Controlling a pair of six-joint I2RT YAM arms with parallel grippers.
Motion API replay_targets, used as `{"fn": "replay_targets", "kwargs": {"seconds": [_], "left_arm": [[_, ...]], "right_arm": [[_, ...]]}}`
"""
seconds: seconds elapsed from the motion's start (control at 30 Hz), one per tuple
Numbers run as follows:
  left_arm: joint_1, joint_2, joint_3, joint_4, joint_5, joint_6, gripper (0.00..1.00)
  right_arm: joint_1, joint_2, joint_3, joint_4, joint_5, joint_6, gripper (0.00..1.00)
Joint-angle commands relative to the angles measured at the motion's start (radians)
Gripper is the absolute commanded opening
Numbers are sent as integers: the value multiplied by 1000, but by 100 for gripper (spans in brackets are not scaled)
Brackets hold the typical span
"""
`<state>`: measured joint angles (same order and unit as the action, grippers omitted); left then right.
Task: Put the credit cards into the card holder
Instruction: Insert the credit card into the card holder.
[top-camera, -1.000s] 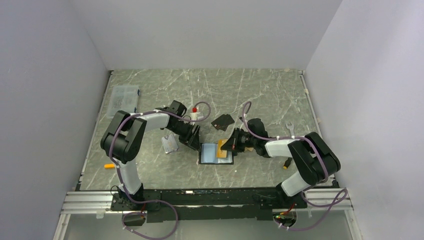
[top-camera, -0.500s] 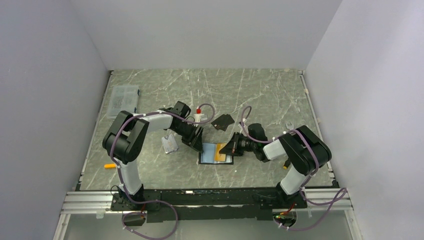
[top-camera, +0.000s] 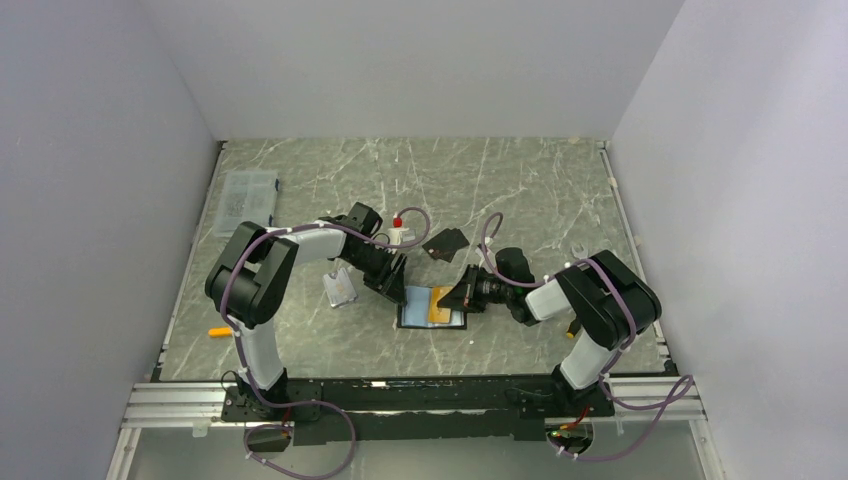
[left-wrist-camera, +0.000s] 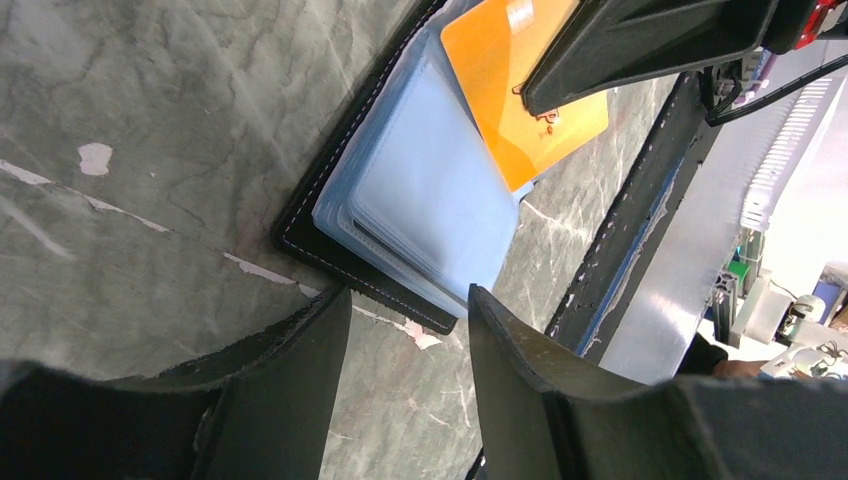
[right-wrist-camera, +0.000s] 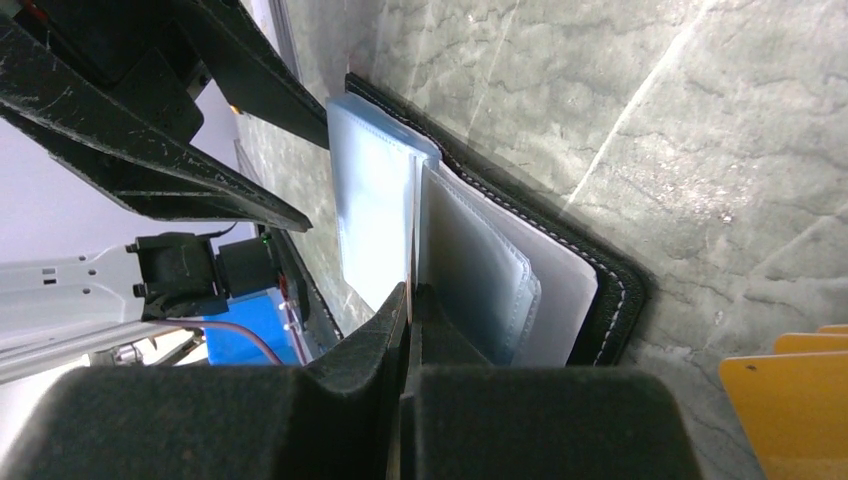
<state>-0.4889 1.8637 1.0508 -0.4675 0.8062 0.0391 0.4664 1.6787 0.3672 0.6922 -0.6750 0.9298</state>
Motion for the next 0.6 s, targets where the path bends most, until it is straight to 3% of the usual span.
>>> {"fn": "replay_targets", "kwargs": {"seconds": [0.0, 0.27, 0.57], "left_arm": [[-20, 26, -21, -19, -102, 17, 54], [-29, 28, -13, -30, -198, -17, 44], [-45, 52, -17, -25, -211, -29, 42]], "right_arm": [[10, -3, -11, 81, 2, 0, 0], [13, -9, -19, 114, -14, 17, 0], [16, 39, -64, 182, 4, 51, 0]]}}
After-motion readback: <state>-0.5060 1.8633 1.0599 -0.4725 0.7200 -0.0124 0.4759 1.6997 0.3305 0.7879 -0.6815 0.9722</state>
